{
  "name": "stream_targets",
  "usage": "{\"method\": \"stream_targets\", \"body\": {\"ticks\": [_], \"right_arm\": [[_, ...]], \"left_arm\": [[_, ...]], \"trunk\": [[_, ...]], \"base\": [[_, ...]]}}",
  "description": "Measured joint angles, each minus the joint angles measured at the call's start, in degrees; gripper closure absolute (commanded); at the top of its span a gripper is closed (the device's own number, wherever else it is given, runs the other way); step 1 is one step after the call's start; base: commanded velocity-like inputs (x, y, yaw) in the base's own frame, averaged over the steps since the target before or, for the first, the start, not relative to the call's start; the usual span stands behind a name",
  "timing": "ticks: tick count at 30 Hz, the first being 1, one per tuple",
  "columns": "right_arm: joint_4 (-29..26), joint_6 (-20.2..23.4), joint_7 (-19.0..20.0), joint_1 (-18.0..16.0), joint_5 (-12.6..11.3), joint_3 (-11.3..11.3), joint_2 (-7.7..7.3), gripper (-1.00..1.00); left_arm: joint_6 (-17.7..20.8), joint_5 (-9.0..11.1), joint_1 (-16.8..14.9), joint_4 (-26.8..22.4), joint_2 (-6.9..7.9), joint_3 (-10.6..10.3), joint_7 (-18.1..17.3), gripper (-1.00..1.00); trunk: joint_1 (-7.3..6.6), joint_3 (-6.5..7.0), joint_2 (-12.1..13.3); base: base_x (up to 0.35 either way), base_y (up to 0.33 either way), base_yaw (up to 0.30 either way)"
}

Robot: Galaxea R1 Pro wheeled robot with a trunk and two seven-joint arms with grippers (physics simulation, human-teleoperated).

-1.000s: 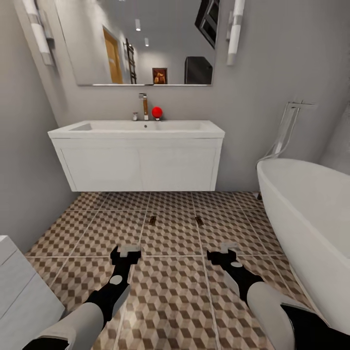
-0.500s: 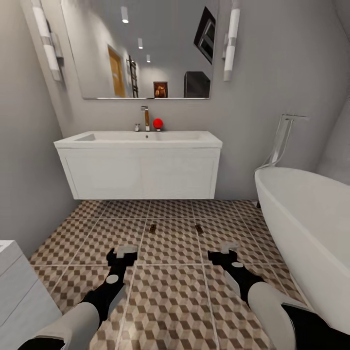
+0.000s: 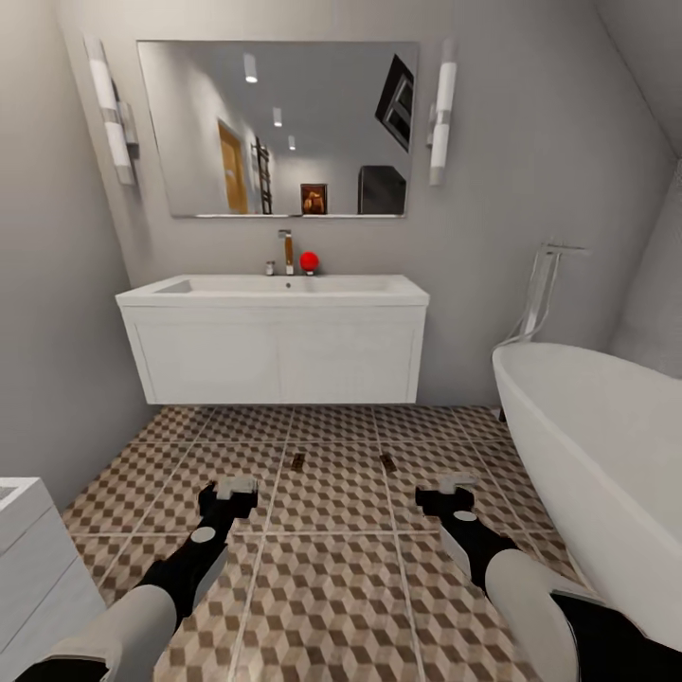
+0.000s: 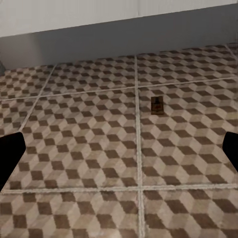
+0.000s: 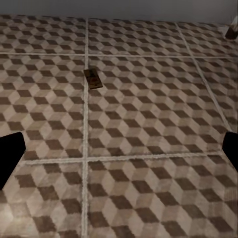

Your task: Take the four mousetraps from the cabinet in the bathroom and place them on the bathroom floor. Make sure all four end up on the same floor surface, and ensure that at least two of them are either under or directly next to the same bathroom sink.

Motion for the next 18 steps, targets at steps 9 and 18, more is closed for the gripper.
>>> {"method": "stream_targets", "body": {"ticks": [9,18], "right_arm": [[0.07,0.04,-1.81,0.0,-0.12,0.01,-0.13,-1.0],[0.05,0.31,-1.7,0.0,0.21,0.07,-0.16,-1.0]], "left_arm": [[1.02,3.63,0.0,-0.62,1.03,0.0,-1.06,-1.0],[1.21,6.45,0.0,-0.61,1.31,0.01,-0.99,-1.0]], "trunk": [[-1.19,1.79,2.05],[-3.17,3.4,5.66]], "base": [[0.0,0.0,0.0],[0.0,0.0,0.0]]}}
